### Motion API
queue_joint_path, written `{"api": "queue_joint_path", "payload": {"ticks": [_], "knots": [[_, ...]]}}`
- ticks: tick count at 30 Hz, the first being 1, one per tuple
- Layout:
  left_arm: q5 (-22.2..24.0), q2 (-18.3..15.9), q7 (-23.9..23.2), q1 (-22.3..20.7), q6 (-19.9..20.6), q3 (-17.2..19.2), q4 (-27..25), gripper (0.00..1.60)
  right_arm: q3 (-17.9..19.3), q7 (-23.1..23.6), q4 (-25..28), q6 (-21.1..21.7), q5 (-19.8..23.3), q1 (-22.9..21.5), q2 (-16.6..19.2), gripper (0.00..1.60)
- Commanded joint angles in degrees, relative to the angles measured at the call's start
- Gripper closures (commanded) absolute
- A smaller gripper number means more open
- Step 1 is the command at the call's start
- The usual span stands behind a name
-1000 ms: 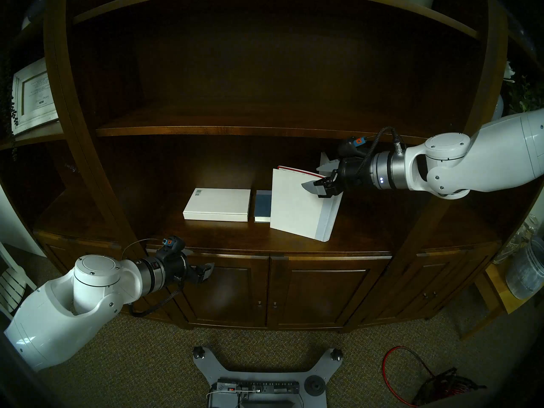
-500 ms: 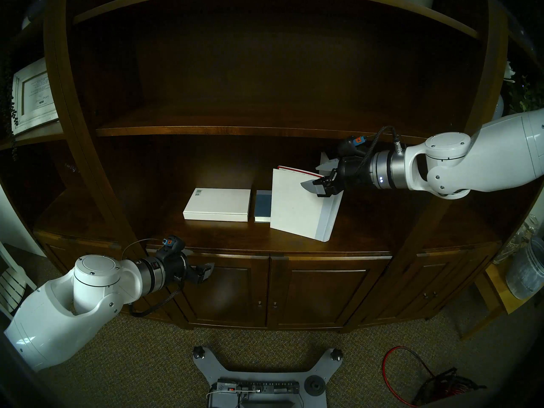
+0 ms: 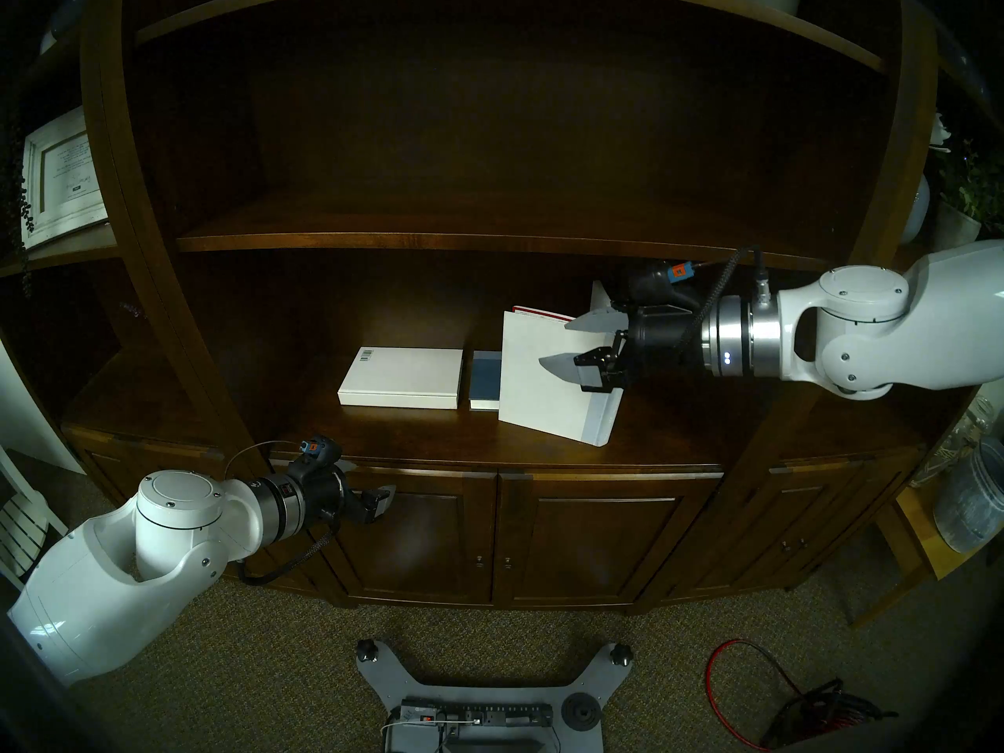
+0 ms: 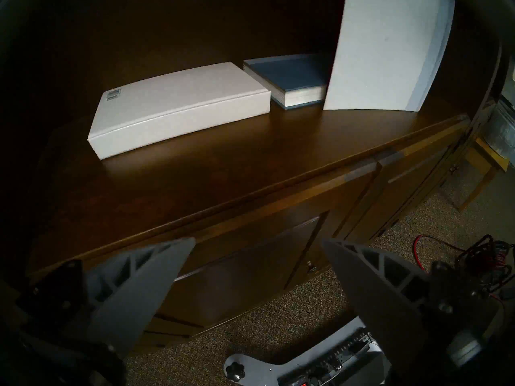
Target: Close the books and align them horizontally on the shelf
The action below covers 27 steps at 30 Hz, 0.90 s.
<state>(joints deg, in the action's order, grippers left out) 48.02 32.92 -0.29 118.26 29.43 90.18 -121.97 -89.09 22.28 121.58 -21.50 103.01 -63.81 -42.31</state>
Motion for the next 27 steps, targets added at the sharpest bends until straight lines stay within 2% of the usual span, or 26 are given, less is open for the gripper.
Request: {"api": "queue_joint_path", "payload": {"ticks": [1, 2, 3, 5, 6, 11, 12, 15, 18, 21, 23, 24, 27], "knots": [[0.02, 0.0, 0.03, -0.89, -0.46, 0.75, -0.83, 0.0, -9.24, 2.18, 1.74, 1.02, -1.44, -7.65, 2.94, 0.0], [0.02, 0.0, 0.03, -0.89, -0.46, 0.75, -0.83, 0.0, -8.83, 2.16, 1.09, 0.92, -1.79, -6.25, 3.15, 0.0], [0.02, 0.0, 0.03, -0.89, -0.46, 0.76, -0.83, 0.0, -11.17, 2.25, 1.73, 0.75, -1.81, -8.14, 2.85, 0.0], [0.02, 0.01, 0.03, -0.89, -0.47, 0.76, -0.84, 0.0, -12.08, 1.77, 1.41, 0.53, -2.23, -7.91, 2.85, 0.0], [0.02, 0.01, 0.03, -0.89, -0.47, 0.77, -0.84, 0.0, -13.93, 1.53, 1.73, -0.11, -2.23, -9.0, 2.42, 0.0], [0.03, 0.02, 0.04, -0.87, -0.5, 0.8, -0.87, 0.0, -18.13, -1.13, 2.46, -1.49, -2.0, -11.31, 1.99, 0.0], [0.03, 0.02, 0.04, -0.87, -0.5, 0.81, -0.87, 0.0, -19.2, -1.83, 2.52, -1.2, -1.89, -12.16, 2.89, 0.0], [0.03, 0.03, 0.04, -0.87, -0.51, 0.81, -0.88, 0.0, -20.31, -3.13, 0.82, -2.65, -1.09, -10.55, 4.61, 0.0], [0.03, 0.02, 0.04, -0.87, -0.5, 0.8, -0.87, 0.0, -20.68, -3.37, -1.89, -3.9, 0.07, -7.5, 7.56, 0.0], [0.03, 0.03, 0.05, -0.86, -0.51, 0.82, -0.88, 0.0, -20.27, -3.56, -2.83, -4.67, 0.24, -5.99, 9.02, 0.0], [0.03, 0.04, 0.05, -0.84, -0.53, 0.84, -0.9, 0.0, -18.28, -3.22, -3.95, -4.9, 0.61, -3.74, 10.77, 0.0], [0.03, 0.04, 0.05, -0.84, -0.53, 0.84, -0.9, 0.0, -18.28, -3.22, -3.95, -4.9, 0.61, -3.74, 10.77, 0.0], [0.03, 0.04, 0.05, -0.84, -0.54, 0.85, -0.9, 0.0, -14.55, -4.02, -4.47, -4.23, 0.67, -0.72, 11.72, 0.0]]}}
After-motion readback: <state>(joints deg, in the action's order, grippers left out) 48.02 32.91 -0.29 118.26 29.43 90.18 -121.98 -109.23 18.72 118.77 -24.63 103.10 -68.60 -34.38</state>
